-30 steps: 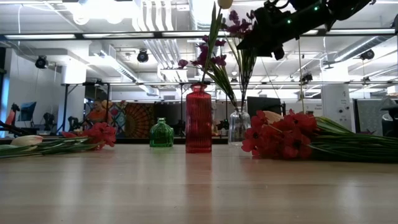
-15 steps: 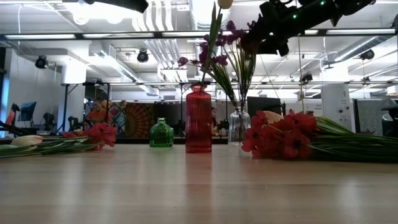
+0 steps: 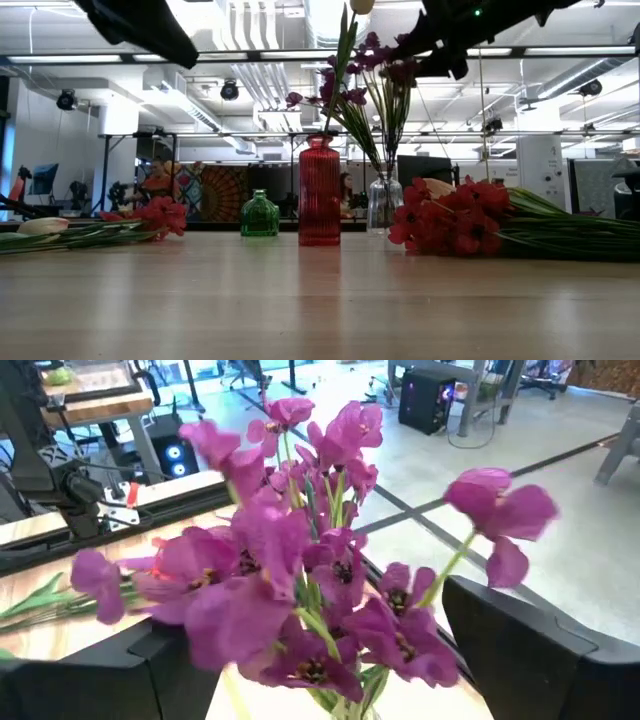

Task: Sort flowers into vase by color
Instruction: Put the purple flowers into the transparent vase

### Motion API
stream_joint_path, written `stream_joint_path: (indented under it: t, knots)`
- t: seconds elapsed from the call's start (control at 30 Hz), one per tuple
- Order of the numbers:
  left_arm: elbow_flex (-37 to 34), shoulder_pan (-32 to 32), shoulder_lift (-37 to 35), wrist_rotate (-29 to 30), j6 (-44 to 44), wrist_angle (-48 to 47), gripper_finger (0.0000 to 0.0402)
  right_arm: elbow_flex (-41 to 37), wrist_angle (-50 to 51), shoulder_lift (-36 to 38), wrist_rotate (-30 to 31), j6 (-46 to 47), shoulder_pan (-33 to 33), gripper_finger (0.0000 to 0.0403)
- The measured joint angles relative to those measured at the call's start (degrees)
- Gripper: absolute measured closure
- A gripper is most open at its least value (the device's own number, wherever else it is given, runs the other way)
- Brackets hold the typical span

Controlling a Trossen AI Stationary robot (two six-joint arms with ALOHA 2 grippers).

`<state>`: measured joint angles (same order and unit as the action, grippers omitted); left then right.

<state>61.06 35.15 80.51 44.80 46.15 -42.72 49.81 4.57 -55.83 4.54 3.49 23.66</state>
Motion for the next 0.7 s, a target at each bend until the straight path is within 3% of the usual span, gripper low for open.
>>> stream_joint_path:
  t: [0.3,0.7]
  knots:
    - [0.0,0.0,0.0,-7.0,4.5,-2.2,0.0304,4.8,9.1,0.0,0.0,0.4,0.0,0.0061]
    - [0.0,0.0,0.0,-6.5,4.6,-2.2,0.0304,11.5,20.9,0.1,0.0,4.5,0.0,0.0062]
